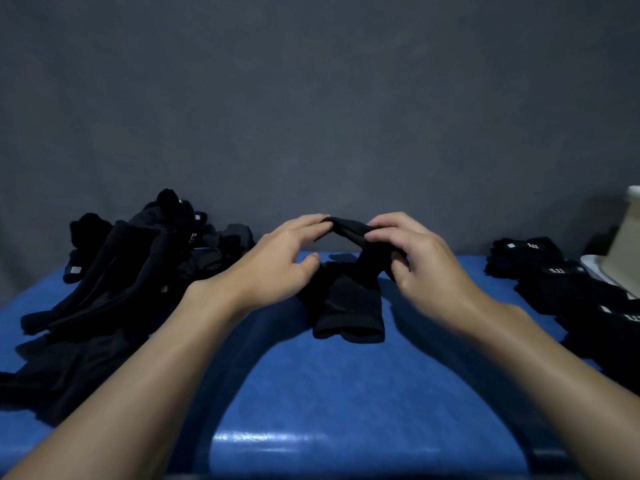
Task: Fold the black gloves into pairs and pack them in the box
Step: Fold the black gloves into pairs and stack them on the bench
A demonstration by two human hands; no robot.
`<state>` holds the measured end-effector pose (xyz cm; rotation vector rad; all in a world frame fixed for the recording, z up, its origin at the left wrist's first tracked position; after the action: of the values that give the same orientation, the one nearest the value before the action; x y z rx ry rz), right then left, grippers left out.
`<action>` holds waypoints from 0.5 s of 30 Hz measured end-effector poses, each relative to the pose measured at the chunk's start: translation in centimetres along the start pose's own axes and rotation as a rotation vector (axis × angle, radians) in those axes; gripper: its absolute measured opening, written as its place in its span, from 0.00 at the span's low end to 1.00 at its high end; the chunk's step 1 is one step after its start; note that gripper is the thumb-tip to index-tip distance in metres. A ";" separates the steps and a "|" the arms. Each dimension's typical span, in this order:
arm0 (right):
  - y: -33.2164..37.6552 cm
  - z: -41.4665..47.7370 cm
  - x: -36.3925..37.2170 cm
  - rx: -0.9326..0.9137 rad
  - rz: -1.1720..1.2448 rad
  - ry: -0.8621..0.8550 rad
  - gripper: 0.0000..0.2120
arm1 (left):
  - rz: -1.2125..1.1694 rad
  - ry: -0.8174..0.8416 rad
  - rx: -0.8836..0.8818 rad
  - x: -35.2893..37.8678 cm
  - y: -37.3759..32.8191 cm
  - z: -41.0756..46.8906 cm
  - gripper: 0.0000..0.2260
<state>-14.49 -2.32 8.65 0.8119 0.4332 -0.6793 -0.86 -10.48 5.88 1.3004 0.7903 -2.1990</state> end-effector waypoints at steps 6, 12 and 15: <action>-1.7 -1.2 1.1 0.224 0.283 0.038 0.19 | 0.047 0.013 -0.074 0.3 1.2 -0.7 0.07; -7.9 -2.4 1.3 0.511 0.110 0.038 0.16 | 0.072 0.083 0.002 1.7 -0.3 -1.4 0.14; -10.3 -4.3 2.4 0.670 0.085 0.145 0.16 | 0.148 0.140 0.008 2.9 -0.5 -1.6 0.15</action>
<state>-20.41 -4.99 -0.73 1.5117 0.2960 -0.6946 -1.49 -9.27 2.76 1.4804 0.7126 -2.0155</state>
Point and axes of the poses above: each hand's wrist, its own z-axis towards the middle knuckle, its own x-axis out of the palm, y = z × x, the point moved 10 cm from there along z, towards the middle knuckle, and after that the axes turned 13 degrees about z, right-handed, at the moved point
